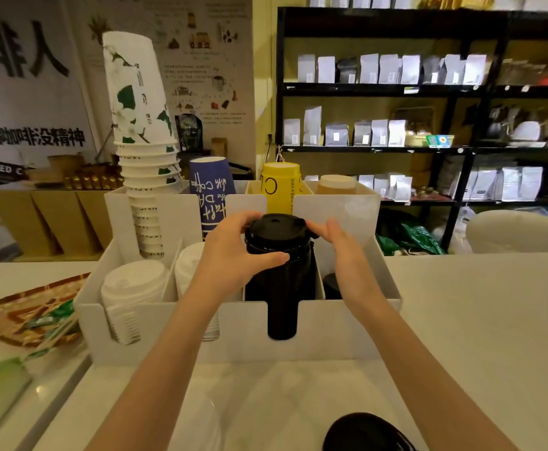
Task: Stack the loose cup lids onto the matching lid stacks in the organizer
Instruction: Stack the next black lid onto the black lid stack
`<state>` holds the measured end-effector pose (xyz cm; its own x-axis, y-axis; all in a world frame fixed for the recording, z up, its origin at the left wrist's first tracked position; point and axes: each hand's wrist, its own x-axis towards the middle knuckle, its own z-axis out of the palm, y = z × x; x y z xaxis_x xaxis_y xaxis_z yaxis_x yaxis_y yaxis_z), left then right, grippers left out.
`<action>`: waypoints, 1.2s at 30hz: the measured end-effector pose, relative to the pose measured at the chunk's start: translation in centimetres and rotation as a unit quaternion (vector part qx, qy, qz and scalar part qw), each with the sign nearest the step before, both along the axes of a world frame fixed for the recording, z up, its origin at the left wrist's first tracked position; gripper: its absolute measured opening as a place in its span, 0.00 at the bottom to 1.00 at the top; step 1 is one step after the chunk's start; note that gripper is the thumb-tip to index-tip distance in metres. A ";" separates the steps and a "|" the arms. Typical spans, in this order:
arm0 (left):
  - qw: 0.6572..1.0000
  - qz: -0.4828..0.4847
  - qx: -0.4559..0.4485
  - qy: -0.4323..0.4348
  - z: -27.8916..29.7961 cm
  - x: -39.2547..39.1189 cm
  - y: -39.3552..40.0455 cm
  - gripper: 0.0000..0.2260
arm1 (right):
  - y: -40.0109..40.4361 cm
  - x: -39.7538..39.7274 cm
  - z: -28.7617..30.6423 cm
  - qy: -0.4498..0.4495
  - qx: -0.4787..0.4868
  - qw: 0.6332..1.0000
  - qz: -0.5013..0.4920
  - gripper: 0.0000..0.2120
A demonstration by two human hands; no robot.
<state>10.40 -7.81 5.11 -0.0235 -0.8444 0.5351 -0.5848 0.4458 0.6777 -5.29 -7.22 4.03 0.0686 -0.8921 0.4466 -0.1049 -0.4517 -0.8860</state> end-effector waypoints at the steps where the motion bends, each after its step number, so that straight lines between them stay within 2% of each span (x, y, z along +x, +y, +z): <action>1: 1.000 0.005 0.003 -0.001 0.0 -0.1 0.0 0.29 | -0.3 0.0 -0.1 0.007 0.003 1.000 0.001 0.18; 5: 1.000 0.017 0.025 -0.007 0.0 -0.1 0.0 0.29 | -1.1 -0.1 -0.6 0.016 0.024 1.000 0.006 0.20; 11: 0.998 0.032 0.029 -0.044 0.1 -0.4 0.5 0.25 | -1.6 -0.5 -1.1 0.015 0.040 0.999 0.006 0.22; 16: 0.996 0.050 0.038 -0.058 0.2 -0.5 0.7 0.24 | -1.3 -0.6 -0.9 0.023 0.032 0.999 0.004 0.18; 23: 0.993 0.070 0.037 -0.087 0.3 -0.6 1.1 0.24 | -1.5 -0.3 -1.4 0.057 0.010 0.998 -0.032 0.22; 29: 0.987 0.097 0.023 -0.128 0.0 -1.3 1.2 0.23 | -1.3 -0.3 -1.7 0.035 0.017 0.999 -0.006 0.19; 36: 0.986 0.096 0.035 -0.135 0.1 -1.3 1.3 0.23 | 0.0 -0.3 -1.7 0.071 0.022 0.997 -0.007 0.11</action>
